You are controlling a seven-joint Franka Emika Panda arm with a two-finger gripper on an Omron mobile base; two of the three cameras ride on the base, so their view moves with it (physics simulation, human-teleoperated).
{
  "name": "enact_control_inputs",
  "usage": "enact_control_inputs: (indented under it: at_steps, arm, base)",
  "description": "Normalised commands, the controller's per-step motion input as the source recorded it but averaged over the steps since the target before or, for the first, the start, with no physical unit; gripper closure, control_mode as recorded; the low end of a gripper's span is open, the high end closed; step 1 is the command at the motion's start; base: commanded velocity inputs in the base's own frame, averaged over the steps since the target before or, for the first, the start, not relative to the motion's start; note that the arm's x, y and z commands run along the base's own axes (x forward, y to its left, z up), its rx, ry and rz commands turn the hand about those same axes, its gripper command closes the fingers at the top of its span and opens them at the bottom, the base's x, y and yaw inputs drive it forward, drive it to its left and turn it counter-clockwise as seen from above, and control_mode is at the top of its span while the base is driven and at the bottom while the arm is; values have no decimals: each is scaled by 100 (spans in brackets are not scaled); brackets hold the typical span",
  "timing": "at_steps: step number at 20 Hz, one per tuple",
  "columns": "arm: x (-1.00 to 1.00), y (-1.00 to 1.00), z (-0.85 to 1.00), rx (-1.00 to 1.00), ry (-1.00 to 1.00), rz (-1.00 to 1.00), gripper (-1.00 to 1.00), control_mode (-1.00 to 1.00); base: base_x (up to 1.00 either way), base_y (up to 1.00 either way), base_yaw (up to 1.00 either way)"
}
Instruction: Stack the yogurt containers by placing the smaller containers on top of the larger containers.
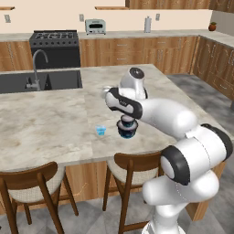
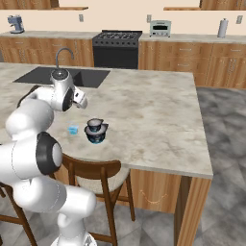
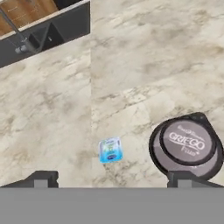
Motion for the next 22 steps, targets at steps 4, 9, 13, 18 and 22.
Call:
enact_control_inputs:
  at_steps: [4,9,13,18,22]
  arm:
    - [-8,23,-30,-6,7,4,-100,-100]
    - [-1,24,-38,-11,6,4,-100,-100]
    - [0,26,-37,-13,6,3,-100,-100]
    - [0,1,-5,-2,0,0,-100,-100]
    - [0,5,-36,-8,3,0,-100,-100]
  base:
    - [0,0,0]
    - [0,0,0]
    - [0,0,0]
    - [0,0,0]
    - [0,0,0]
